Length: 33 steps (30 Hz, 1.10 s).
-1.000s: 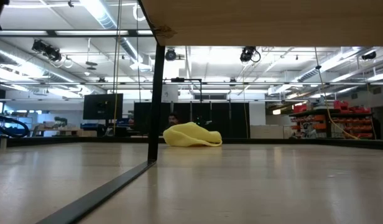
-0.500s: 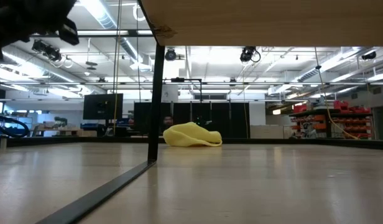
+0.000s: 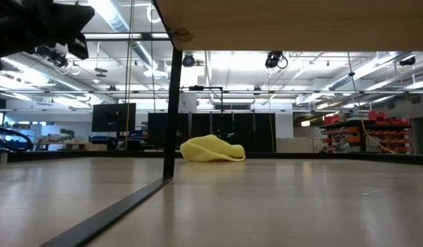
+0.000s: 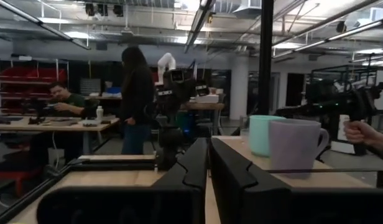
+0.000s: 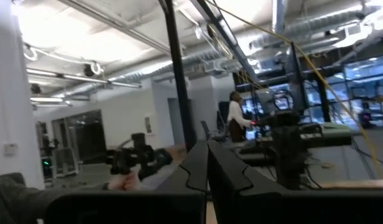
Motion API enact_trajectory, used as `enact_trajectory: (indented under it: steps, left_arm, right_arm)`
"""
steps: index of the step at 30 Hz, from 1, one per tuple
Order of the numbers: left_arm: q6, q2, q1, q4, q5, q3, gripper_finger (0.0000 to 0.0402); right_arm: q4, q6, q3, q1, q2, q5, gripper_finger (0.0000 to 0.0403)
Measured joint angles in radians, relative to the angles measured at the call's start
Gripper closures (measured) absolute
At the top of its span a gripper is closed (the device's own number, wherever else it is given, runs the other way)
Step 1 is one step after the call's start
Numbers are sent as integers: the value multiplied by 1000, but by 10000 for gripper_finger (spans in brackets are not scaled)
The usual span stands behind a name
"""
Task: Stack small to large cups/mugs on shelf
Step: Return to Home Position
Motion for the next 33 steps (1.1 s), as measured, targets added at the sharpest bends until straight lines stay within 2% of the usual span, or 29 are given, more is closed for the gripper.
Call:
enact_trajectory:
  steps: [8, 13, 19, 25, 33]
  left_arm:
    - [9, 0, 0, -126, -65, 0, 370]
    - [-3, 0, 0, -159, -68, 0, 366]
    - [-10, 0, 0, -192, -68, 0, 373]
    - [-6, 0, 0, -219, -69, 0, 378]
    - [25, 1, 0, -336, -70, 2, 367]
  right_arm:
    - [-3, -40, -61, 0, 0, 8, 387]
    - [2, -41, -118, 0, 0, 47, 387]
    - [94, -47, -198, 0, 0, 60, 387]
    - [90, -65, -205, 0, 0, 59, 387]
    - [-52, -81, -205, 0, 0, 59, 387]
